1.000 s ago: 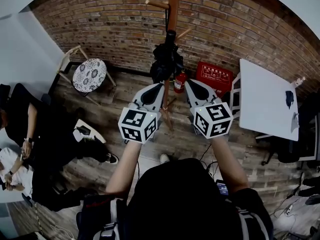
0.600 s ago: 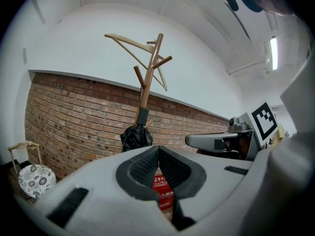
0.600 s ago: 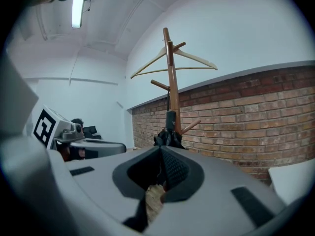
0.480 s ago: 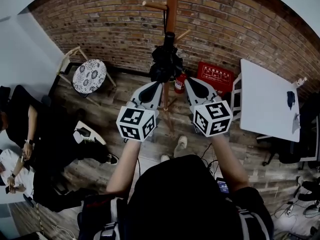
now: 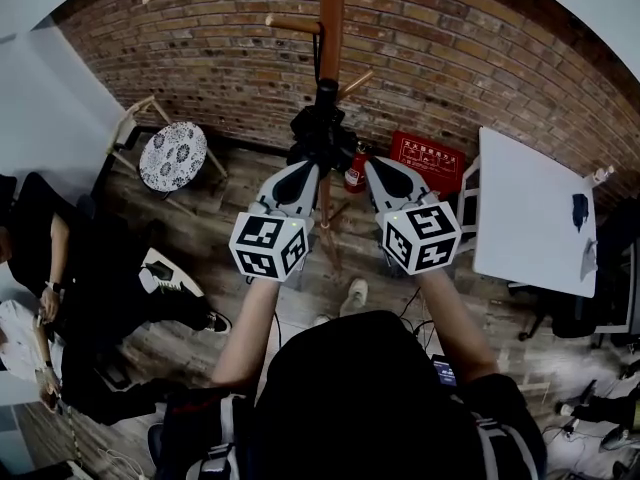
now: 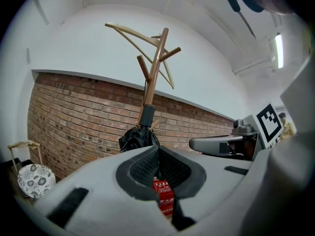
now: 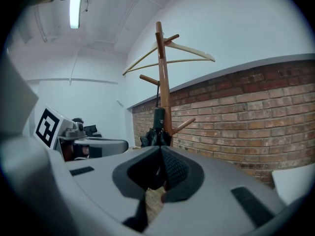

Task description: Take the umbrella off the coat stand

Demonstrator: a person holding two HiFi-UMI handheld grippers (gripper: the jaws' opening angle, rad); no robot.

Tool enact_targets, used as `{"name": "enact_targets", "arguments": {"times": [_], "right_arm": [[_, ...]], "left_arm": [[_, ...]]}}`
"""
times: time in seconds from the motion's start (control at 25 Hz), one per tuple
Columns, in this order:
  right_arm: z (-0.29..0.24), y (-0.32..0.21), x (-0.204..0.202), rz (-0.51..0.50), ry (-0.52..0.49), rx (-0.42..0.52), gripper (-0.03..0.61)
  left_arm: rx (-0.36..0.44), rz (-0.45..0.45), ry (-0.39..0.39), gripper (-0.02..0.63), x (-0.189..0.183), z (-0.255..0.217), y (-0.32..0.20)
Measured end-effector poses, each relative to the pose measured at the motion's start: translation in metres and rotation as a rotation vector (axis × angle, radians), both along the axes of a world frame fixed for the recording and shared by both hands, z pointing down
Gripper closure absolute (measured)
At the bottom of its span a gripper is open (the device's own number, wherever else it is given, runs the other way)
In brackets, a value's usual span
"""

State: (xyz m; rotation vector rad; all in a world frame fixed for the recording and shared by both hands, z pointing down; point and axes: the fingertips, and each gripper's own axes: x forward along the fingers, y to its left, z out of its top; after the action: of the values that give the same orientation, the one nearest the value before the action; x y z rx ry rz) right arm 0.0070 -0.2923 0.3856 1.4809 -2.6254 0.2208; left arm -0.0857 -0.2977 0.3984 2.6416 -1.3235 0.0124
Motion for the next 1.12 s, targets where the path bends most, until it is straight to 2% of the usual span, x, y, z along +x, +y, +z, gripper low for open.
{"name": "enact_targets", "arguments": {"times": [0.6, 0.96, 1.0, 1.08, 1.12], "right_arm": [[0.002, -0.040, 0.008, -0.075, -0.054, -0.026, 0.549], [0.009, -0.051, 0.000, -0.116, -0.056, -0.042, 0.549], [0.009, -0.052, 0.000, -0.120, -0.052, -0.043, 0.549], [0.009, -0.054, 0.000, -0.126, -0.048, -0.045, 0.549], [0.009, -0.056, 0.000, -0.126, -0.047, -0.046, 0.549]], "left_arm": [[0.043, -0.078, -0.005, 0.594, 0.005, -0.008, -0.035], [0.074, -0.158, 0.008, 0.591, -0.010, -0.016, -0.047], [0.070, -0.154, 0.020, 0.577, -0.010, -0.017, -0.049], [0.060, -0.141, 0.039, 0.482, -0.009, -0.018, -0.053], [0.058, -0.139, 0.041, 0.461, -0.009, -0.018, -0.055]]}}
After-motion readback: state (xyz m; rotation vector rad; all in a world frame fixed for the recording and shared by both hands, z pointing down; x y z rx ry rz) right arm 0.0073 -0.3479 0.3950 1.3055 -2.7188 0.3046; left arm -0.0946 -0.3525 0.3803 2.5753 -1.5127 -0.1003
